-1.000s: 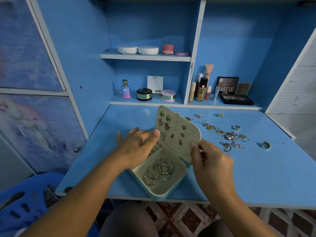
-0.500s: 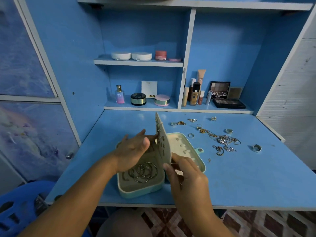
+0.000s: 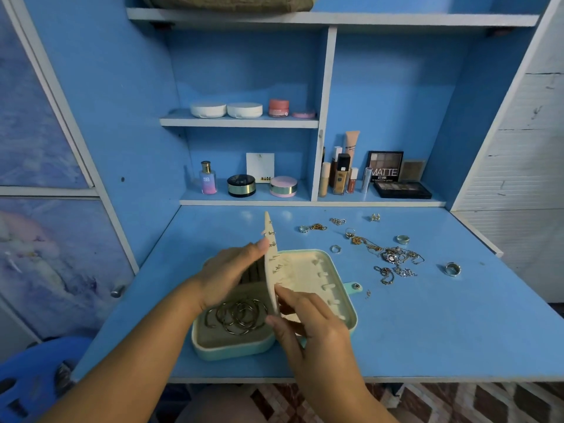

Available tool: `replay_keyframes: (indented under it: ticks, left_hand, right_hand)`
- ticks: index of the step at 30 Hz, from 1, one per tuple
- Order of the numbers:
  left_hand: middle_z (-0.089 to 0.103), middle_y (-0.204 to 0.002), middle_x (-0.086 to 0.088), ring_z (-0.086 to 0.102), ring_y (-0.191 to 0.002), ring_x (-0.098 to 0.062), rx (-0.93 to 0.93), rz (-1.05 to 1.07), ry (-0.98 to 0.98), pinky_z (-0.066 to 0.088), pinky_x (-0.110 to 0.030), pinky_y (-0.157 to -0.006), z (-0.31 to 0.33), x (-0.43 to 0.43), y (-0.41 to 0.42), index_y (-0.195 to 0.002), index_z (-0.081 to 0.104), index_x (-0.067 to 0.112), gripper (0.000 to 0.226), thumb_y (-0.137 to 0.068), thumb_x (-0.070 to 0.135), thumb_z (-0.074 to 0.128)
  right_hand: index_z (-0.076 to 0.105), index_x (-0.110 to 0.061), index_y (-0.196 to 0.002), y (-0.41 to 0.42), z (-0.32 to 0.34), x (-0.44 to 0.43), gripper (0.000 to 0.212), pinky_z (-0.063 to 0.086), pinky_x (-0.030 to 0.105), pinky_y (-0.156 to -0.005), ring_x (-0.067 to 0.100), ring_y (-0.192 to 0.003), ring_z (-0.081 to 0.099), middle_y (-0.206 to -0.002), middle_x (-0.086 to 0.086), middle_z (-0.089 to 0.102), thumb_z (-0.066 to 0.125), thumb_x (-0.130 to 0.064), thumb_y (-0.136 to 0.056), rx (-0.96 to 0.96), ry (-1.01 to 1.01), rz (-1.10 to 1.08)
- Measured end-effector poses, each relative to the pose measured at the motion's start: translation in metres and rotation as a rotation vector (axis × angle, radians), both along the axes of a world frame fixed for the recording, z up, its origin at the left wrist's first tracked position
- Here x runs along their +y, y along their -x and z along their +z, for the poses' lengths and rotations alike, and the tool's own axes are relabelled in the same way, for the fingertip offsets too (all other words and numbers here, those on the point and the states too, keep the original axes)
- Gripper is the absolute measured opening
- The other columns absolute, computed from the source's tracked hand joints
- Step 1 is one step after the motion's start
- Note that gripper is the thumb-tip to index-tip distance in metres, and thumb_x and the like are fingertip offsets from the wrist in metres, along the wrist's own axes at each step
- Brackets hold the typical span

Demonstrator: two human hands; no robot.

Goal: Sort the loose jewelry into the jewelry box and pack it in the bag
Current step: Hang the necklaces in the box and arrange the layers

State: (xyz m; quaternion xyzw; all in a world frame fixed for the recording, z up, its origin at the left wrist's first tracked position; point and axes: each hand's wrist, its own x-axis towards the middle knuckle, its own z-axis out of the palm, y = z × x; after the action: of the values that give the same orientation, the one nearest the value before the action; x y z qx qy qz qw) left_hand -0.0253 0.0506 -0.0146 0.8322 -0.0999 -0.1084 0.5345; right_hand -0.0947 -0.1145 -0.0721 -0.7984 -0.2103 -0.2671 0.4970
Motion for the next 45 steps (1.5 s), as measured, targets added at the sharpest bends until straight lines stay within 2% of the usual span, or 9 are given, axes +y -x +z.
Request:
replay_keyframes:
  ticks: [2, 9, 15, 19, 26, 29, 36, 39, 45]
  left_hand:
    - [0.052, -0.143, -0.002, 0.039, -0.139, -0.024, 0.017, 0.053, -0.001, 0.019, -0.051, -0.119, -0.004, 0.002, 0.002, -0.131, 0.06, 0.026, 0.098, -0.062, 0.092, 0.035]
    - [0.068, -0.118, 0.01, 0.051, -0.127, -0.017, -0.003, 0.022, 0.041, 0.022, -0.05, -0.118, -0.007, -0.004, 0.004, -0.093, 0.07, 0.054, 0.073, -0.046, 0.102, 0.042]
    - [0.062, -0.125, 0.009, 0.04, -0.135, -0.022, -0.019, 0.107, 0.005, 0.022, -0.049, -0.117, -0.003, -0.01, 0.009, -0.081, 0.065, 0.067, 0.045, -0.051, 0.092, 0.043]
    - [0.065, -0.117, 0.009, 0.044, -0.131, -0.024, -0.019, 0.129, 0.02, 0.025, -0.05, -0.115, -0.002, -0.011, 0.01, -0.077, 0.067, 0.063, 0.042, -0.054, 0.086, 0.041]
    - [0.06, -0.132, 0.006, 0.041, -0.136, -0.02, -0.004, 0.093, 0.016, 0.023, -0.049, -0.117, -0.005, -0.011, 0.007, -0.085, 0.067, 0.063, 0.054, -0.051, 0.097, 0.044]
    - [0.054, -0.14, 0.007, 0.037, -0.14, -0.014, -0.011, 0.098, 0.039, 0.022, -0.049, -0.118, -0.002, -0.012, 0.009, -0.084, 0.066, 0.066, 0.053, -0.047, 0.098, 0.047]
    - [0.066, -0.12, 0.001, 0.052, -0.124, -0.019, -0.012, 0.138, 0.053, 0.031, -0.048, -0.114, 0.01, -0.02, 0.018, -0.072, 0.069, 0.06, 0.036, -0.054, 0.08, 0.046]
    - [0.068, -0.116, -0.001, 0.056, -0.117, -0.018, -0.004, 0.139, 0.066, 0.034, -0.048, -0.112, 0.01, -0.02, 0.019, -0.073, 0.073, 0.052, 0.043, -0.053, 0.08, 0.046]
    - [0.073, -0.107, 0.011, 0.06, -0.114, -0.012, 0.013, 0.113, 0.075, 0.036, -0.047, -0.111, 0.007, -0.018, 0.014, -0.092, 0.076, 0.031, 0.065, -0.055, 0.078, 0.05]
  right_hand:
    - [0.06, -0.021, -0.124, 0.001, 0.0, -0.002, 0.042, 0.052, 0.013, -0.079, -0.005, -0.097, 0.057, -0.106, -0.012, 0.06, 0.048, -0.048, -0.092, 0.019, 0.007, 0.025]
    - [0.048, -0.037, -0.134, 0.004, 0.002, -0.017, 0.043, 0.043, 0.01, -0.087, -0.004, -0.105, 0.052, -0.113, -0.019, 0.056, 0.049, -0.045, -0.092, 0.097, 0.205, 0.064]
    - [0.063, -0.03, -0.117, -0.012, 0.013, -0.056, 0.03, 0.04, 0.013, -0.093, 0.001, -0.112, 0.051, -0.114, -0.015, 0.058, 0.054, -0.029, -0.088, 0.094, 0.274, 0.058]
    - [0.07, -0.027, -0.104, -0.034, 0.014, -0.098, 0.021, 0.038, 0.01, -0.086, 0.001, -0.105, 0.053, -0.106, -0.016, 0.062, 0.058, -0.019, -0.087, 0.14, 0.318, -0.162]
    - [0.073, -0.017, -0.102, -0.083, 0.016, -0.182, 0.024, 0.037, 0.031, -0.078, 0.035, -0.101, 0.051, -0.109, 0.012, 0.063, 0.059, -0.004, -0.087, 0.333, 0.47, -0.577]
    - [0.071, -0.019, -0.107, -0.1, 0.022, -0.197, 0.023, 0.038, 0.034, -0.083, 0.033, -0.105, 0.047, -0.112, 0.011, 0.061, 0.057, -0.01, -0.091, 0.368, 0.565, -0.558]
    - [0.07, -0.027, -0.11, -0.124, 0.025, -0.191, 0.021, 0.036, 0.03, -0.084, 0.028, -0.107, 0.045, -0.105, 0.006, 0.056, 0.06, -0.03, -0.092, 0.429, 0.736, -0.388]
    - [0.071, -0.026, -0.106, -0.127, 0.023, -0.19, 0.019, 0.036, 0.028, -0.082, 0.026, -0.105, 0.047, -0.095, 0.0, 0.051, 0.063, -0.031, -0.089, 0.43, 0.758, -0.367]
    - [0.067, -0.018, -0.115, -0.128, 0.018, -0.189, 0.025, 0.039, 0.032, -0.091, 0.027, -0.106, 0.048, -0.112, 0.006, 0.061, 0.059, -0.026, -0.092, 0.411, 0.758, -0.375]
